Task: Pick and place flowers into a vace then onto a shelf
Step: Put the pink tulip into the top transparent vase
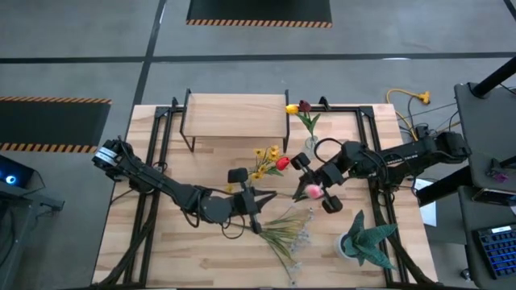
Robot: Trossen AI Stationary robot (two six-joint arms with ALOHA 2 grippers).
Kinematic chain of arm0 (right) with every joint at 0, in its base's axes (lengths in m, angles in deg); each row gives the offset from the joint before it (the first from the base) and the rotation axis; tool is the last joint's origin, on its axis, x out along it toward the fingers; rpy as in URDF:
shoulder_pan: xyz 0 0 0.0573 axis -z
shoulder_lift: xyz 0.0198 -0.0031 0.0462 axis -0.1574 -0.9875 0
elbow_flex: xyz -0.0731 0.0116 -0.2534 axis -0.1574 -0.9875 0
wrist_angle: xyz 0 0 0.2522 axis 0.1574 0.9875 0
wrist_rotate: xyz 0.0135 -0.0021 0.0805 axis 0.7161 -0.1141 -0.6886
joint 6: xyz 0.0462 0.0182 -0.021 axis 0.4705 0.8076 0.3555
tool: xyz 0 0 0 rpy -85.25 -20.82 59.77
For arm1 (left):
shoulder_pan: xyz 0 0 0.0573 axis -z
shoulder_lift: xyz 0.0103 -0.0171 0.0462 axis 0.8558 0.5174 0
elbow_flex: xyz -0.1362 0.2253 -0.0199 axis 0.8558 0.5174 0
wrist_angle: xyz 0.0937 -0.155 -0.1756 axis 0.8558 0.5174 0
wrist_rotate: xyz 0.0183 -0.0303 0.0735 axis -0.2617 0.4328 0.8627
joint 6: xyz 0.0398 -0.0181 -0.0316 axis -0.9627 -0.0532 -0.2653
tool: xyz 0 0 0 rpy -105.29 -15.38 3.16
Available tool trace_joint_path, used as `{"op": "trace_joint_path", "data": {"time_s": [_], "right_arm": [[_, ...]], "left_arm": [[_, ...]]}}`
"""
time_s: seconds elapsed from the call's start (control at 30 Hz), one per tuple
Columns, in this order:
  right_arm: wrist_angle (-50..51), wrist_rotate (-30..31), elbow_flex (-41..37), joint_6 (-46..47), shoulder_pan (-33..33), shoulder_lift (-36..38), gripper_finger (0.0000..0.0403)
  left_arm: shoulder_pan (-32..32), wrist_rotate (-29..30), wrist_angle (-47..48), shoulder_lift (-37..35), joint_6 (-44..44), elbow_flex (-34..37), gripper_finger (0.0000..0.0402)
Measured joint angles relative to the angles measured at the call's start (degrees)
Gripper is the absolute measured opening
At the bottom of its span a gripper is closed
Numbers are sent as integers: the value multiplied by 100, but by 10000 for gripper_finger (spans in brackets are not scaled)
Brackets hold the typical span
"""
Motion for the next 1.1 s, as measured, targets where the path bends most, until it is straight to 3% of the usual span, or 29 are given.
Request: {"op": "trace_joint_path", "data": {"time_s": [0.2,0.33,0.47,0.77,1.1], "right_arm": [[326,-4,0,526,4,219,10],[1078,-27,-3,480,0,796,9],[1873,54,-2,451,2,1523,9],[4331,2689,-2,302,2,3138,9],[5125,4285,-2,290,3,3749,9]], "left_arm": [[53,-65,2,0,-28,0,91],[122,-131,6,-20,-17,1,161],[212,-142,30,-112,-15,0,203],[590,-111,922,-724,437,0,217],[1116,135,2056,-1396,1385,208,216]]}}
